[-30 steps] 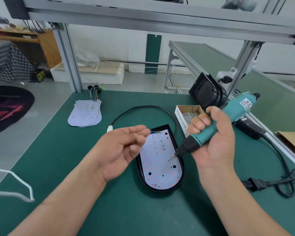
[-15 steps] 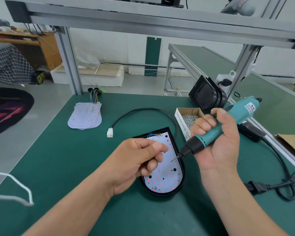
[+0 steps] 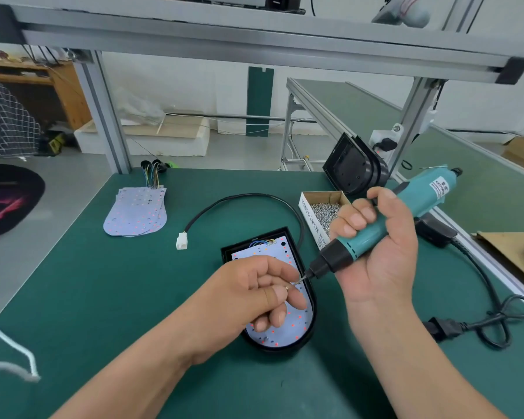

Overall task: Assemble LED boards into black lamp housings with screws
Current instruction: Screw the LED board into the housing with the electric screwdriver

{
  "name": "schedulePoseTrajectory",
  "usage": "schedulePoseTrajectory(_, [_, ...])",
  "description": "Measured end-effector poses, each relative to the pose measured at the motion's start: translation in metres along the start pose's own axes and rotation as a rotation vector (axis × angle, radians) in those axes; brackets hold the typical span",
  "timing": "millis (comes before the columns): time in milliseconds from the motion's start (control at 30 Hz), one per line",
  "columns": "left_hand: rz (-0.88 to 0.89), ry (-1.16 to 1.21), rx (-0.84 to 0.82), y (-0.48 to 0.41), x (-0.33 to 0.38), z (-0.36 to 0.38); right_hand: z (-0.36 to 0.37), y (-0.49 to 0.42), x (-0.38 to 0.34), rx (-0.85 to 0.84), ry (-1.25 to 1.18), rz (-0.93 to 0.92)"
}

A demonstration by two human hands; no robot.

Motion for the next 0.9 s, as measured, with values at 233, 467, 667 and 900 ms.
schedulePoseTrajectory(233, [-0.010, -0.005, -0.004, -0.0004, -0.0029, 0.0019, 0.0007, 0.0037, 0.0060, -0.023, 0.024, 0.022])
schedulePoseTrajectory(467, [-0.005, 0.002, 0.002, -0.0001, -0.0015, 0.0013, 0.0001, 0.0033, 0.0045, -0.017, 0.041, 0.003])
schedulePoseTrajectory(667, [-0.011, -0.007, -0.001, 0.0009, -0.0017, 0.0014, -0.0004, 0.0024, 0.0040, -0.010, 0.053, -0.006])
schedulePoseTrajectory(900, [-0.021, -0.045, 0.036, 0.0018, 0.0002, 0.0004, 0.0008, 0.0032, 0.0037, -0.038, 0.125, -0.020])
Point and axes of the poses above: each hand's wrist, its own y-axis away from the middle knuckle, its own z-axis out of the palm, x = y × z, the point moved 5 cm from there along -y, towards the middle knuckle, and after that the axes turned 5 degrees about -y, right-handed, at the moved point
